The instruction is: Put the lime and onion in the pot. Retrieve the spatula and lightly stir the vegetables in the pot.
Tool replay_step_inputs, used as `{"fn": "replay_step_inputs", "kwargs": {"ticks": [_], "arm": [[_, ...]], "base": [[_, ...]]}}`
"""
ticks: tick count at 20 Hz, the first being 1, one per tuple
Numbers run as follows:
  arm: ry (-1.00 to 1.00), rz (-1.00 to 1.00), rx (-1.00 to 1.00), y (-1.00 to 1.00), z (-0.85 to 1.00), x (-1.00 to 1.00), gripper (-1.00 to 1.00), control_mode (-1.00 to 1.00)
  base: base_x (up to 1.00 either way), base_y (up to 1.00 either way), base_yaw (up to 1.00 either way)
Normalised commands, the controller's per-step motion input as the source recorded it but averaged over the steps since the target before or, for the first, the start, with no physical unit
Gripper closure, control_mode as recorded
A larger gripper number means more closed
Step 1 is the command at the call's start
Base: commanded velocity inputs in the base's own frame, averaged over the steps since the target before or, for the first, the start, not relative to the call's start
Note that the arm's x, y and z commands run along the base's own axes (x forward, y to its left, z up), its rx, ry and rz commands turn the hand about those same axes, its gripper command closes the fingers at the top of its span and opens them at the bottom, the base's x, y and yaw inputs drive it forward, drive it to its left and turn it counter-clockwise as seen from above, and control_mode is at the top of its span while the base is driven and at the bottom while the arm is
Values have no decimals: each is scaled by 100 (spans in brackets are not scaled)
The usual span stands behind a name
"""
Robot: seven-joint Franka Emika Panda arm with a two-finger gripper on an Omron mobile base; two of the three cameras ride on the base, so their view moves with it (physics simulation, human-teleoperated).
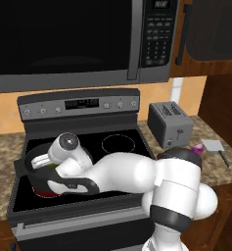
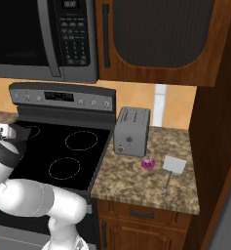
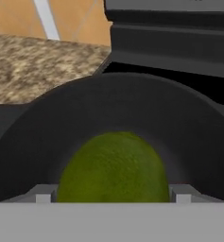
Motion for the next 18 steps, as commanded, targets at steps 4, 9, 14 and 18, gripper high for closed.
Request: {"fn": "replay_step_inputs", "kwargs": {"ticks": [4,9,14,18], "arm": [[0,-1,0,0,65,-22,-100,-100],[-3,-2,0,-13,62,-40,-100,-100],[-7,-8,6,-93,50,-100,-100,-100],[5,-24,15,-100,4,-66,-100,-100]], "base": [[0,0,0],[0,0,0],[0,0,0],[0,0,0]]}}
